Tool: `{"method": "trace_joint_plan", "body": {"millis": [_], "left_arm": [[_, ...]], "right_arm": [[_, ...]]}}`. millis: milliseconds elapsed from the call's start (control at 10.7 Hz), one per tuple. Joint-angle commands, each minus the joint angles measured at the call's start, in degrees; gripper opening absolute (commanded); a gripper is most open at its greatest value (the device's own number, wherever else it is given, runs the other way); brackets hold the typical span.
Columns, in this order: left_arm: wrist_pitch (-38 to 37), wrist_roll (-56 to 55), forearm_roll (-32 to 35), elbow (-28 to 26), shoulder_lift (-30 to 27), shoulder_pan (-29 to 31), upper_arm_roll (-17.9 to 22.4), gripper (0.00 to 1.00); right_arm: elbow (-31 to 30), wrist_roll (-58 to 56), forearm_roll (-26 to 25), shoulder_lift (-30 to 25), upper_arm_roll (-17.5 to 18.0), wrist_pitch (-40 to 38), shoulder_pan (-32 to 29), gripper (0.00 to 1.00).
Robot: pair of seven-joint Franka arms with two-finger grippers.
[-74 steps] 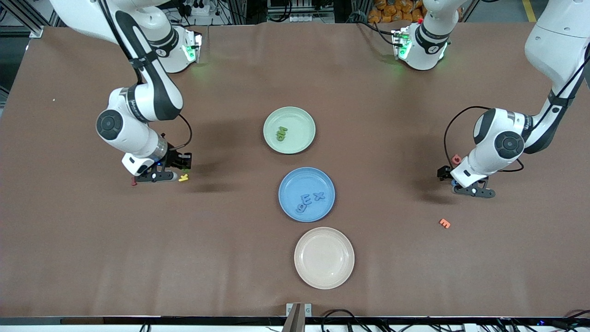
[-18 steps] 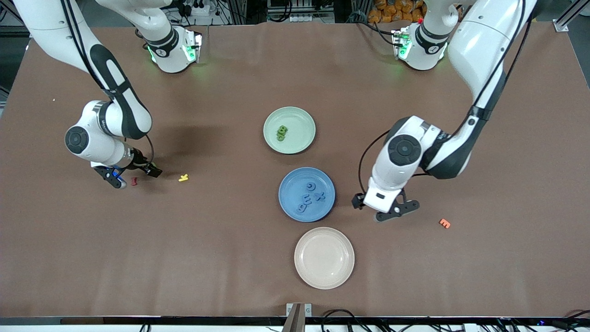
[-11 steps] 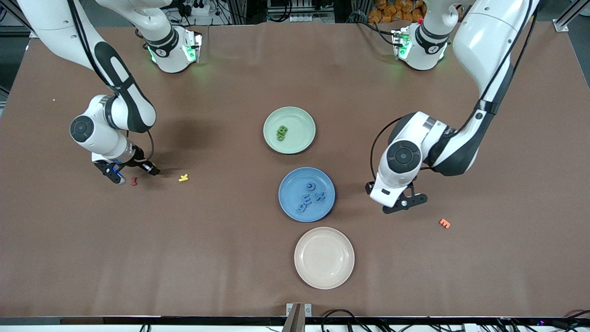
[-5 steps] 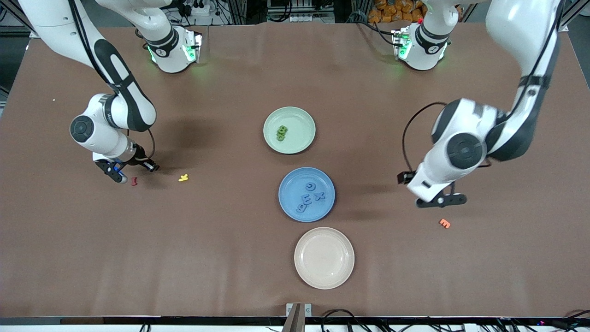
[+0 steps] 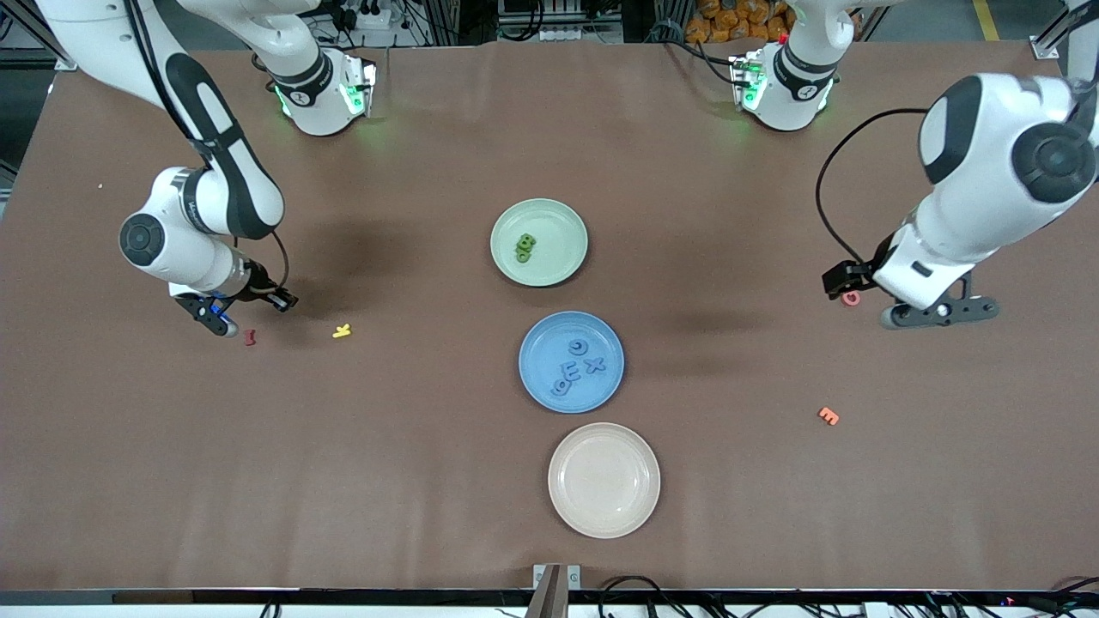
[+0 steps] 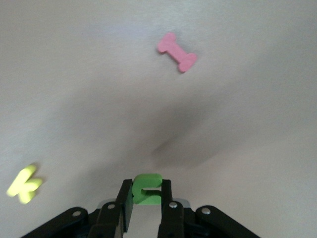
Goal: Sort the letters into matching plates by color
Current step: 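Grasp the green n with the right gripper while the left gripper withdraws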
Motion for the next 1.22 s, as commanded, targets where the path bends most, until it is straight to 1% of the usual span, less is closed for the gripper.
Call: {"method": "trace_joint_plan", "body": {"millis": [0, 94, 187, 281, 375, 468, 562, 749, 843, 937, 1124], "left_arm": [[0.1, 2.2, -3.5, -1.2, -6.8, -3.8, 5.8, 1.0], [0.0, 2.0, -4.4, 0.0, -8.1, -3.6, 5.9, 1.0], [-1.6, 1.8, -6.3, 3.0, -8.0, -3.1, 6.3, 1.0], [-3.9, 2.1, -6.4, 6.0, -8.0, -3.0, 7.2, 1.0], [-5.6, 4.0, -6.5, 7.9, -8.2, -2.8, 8.3, 1.0], [-7.4, 8.2, -6.0, 9.6, -8.4, -2.8, 8.9, 1.0], [-8.4, 9.9, -5.8, 10.9, -8.4, -2.7, 9.3, 1.0], [-8.5, 10.1, -4.3, 12.2, -8.4, -2.7, 9.3, 1.0], [-8.8, 10.1, -4.3, 12.6, -8.4, -2.4, 9.3, 1.0], [-10.2, 11.4, -4.1, 13.0, -8.3, -2.3, 9.3, 1.0], [-13.8, 15.3, -4.1, 15.7, -7.3, -1.4, 9.6, 1.0]], "right_arm": [[0.2, 1.7, 0.2, -4.2, 3.5, -2.2, 1.7, 0.0], [2.0, 7.5, 0.2, -4.3, 6.9, -3.3, 2.1, 0.0], [4.7, 15.1, 0.2, -4.2, 10.4, -5.5, 2.3, 0.0], [6.2, 19.6, 0.2, -4.0, 13.6, -5.4, 3.3, 0.0], [6.9, 22.4, 0.2, -3.6, 16.4, -4.3, 4.5, 0.0], [7.3, 26.4, 0.2, -3.2, 17.6, -2.8, 7.2, 0.0], [8.2, 30.9, 0.2, -2.3, 18.1, -1.9, 10.7, 0.0], [10.7, 39.7, 0.1, -0.3, 20.4, -1.9, 16.4, 0.0], [11.1, 44.9, 0.1, -0.2, 20.8, -1.9, 18.7, 0.0], [12.1, 48.5, 0.1, 0.1, 22.7, -1.8, 20.3, 0.0], [14.1, 51.3, -0.8, 3.5, 24.7, -1.8, 23.2, 0.0]]}}
